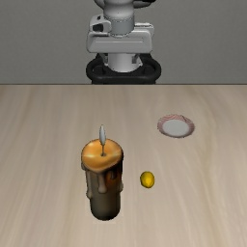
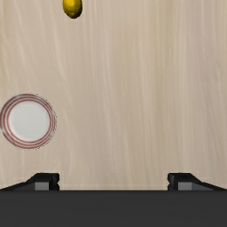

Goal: Pick up the lemon and place it in the plate with the candle lit

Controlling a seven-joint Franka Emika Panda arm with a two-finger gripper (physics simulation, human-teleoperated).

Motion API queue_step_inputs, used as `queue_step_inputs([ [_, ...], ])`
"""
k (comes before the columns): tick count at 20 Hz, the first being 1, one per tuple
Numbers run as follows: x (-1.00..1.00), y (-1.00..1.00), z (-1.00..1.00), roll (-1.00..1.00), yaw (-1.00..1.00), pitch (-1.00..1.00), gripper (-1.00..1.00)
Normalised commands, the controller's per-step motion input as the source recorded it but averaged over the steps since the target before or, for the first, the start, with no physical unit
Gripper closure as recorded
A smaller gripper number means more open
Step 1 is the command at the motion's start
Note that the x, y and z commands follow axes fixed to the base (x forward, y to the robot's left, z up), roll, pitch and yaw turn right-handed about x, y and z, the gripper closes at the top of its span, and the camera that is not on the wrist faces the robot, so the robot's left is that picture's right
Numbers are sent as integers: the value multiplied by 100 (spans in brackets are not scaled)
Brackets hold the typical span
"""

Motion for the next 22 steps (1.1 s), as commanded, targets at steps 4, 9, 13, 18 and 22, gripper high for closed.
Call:
queue_step_inputs([
  [4,100,0,0,0,0,0,-100],
  [9,100,0,0,0,0,0,-100],
  [13,25,100,0,0,0,0,-100],
  [18,0,100,0,0,0,0,-100],
  [22,75,25,0,0,0,0,-100],
])
